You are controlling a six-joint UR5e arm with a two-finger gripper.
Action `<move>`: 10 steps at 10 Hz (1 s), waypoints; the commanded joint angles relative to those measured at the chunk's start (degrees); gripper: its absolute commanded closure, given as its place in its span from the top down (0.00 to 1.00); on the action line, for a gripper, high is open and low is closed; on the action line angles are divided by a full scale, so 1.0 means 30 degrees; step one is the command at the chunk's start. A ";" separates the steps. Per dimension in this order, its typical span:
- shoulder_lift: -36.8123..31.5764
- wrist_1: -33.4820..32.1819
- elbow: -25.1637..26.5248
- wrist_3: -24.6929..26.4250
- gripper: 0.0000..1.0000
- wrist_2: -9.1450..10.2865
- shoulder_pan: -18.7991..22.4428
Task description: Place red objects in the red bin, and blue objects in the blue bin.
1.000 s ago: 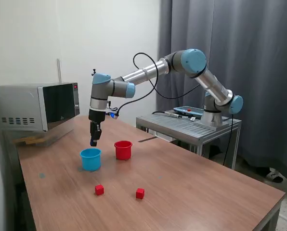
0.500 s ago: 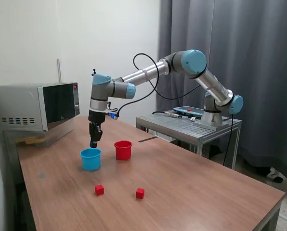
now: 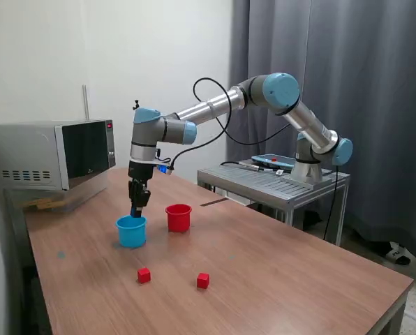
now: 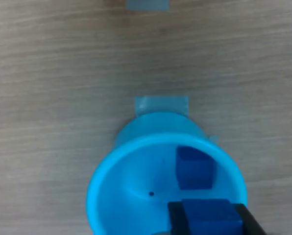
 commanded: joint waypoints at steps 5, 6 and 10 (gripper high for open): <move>0.0069 -0.0181 -0.0027 -0.0104 0.00 0.0056 0.0014; 0.0069 -0.0269 -0.0085 -0.0104 0.00 0.0027 -0.0015; 0.0479 -0.0475 -0.0466 -0.0133 0.00 0.0056 -0.0045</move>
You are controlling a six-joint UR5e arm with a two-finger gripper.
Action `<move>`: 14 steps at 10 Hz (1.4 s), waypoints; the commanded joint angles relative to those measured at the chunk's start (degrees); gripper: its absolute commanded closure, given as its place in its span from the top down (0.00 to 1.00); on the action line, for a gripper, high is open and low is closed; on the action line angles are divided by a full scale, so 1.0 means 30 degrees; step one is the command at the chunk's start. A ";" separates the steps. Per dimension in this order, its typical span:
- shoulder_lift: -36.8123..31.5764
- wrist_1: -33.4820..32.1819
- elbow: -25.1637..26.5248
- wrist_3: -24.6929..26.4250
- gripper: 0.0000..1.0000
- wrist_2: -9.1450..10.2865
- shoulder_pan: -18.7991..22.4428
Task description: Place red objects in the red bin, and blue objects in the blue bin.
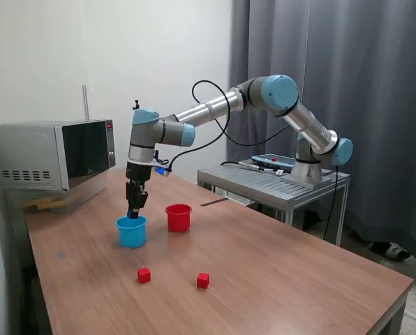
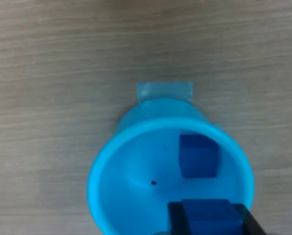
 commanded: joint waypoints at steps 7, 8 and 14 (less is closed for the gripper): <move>0.0190 -0.0044 0.0052 0.0008 1.00 -0.0027 -0.0221; 0.0190 -0.0073 0.0023 -0.0021 1.00 -0.0028 -0.0220; -0.0888 -0.0103 0.1714 0.0153 1.00 -0.0145 0.0159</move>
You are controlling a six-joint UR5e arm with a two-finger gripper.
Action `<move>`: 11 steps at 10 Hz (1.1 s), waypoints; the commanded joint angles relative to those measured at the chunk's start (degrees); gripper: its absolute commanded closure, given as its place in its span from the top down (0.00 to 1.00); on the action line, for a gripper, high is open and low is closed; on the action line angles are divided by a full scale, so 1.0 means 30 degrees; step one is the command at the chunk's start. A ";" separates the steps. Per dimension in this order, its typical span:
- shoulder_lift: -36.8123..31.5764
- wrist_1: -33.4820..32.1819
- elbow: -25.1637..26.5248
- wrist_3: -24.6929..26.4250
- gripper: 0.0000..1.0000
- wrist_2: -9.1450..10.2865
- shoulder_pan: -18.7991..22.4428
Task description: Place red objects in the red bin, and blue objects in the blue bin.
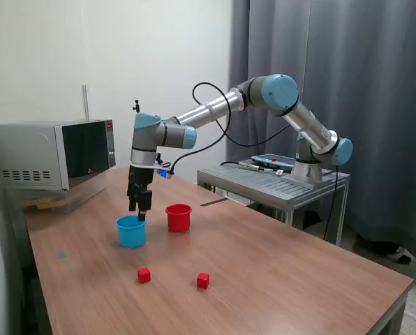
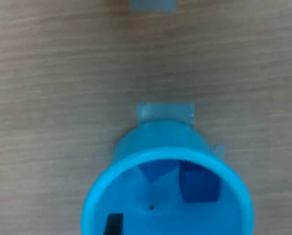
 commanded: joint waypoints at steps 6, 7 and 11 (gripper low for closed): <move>-0.3929 0.1604 0.2637 0.0925 1.00 -0.1227 0.6839; -0.3959 0.2278 0.2783 -0.0008 1.00 0.0487 0.7312; -0.3493 0.2517 0.3373 -0.1938 1.00 0.3868 0.7112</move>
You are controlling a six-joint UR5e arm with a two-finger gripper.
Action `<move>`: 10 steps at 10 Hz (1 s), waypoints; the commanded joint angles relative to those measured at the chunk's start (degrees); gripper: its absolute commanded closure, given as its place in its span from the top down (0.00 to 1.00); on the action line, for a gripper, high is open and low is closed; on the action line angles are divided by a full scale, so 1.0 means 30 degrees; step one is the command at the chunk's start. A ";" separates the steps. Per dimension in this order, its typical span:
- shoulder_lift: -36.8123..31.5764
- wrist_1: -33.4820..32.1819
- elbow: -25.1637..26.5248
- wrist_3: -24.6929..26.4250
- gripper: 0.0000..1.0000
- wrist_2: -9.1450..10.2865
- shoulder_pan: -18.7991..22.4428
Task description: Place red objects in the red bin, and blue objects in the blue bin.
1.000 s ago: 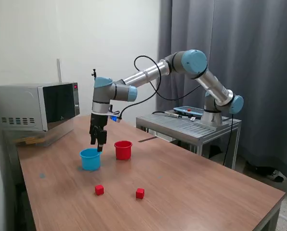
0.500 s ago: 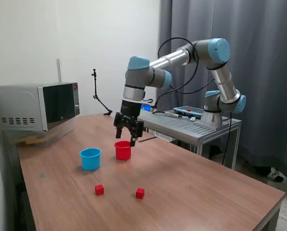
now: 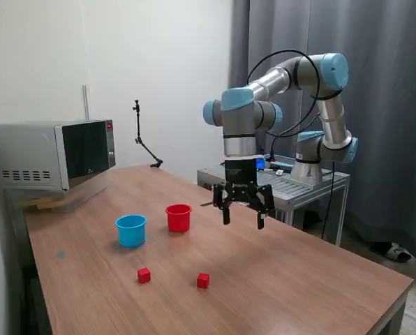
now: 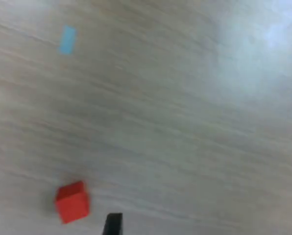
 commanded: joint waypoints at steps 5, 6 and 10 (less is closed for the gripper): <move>0.1977 0.1155 -0.1784 -0.1770 1.00 0.1062 -0.0544; 0.1977 0.1159 -0.1610 -0.1710 1.00 0.1032 -0.0603; 0.2270 0.0778 -0.1314 0.0430 1.00 0.0797 -0.0691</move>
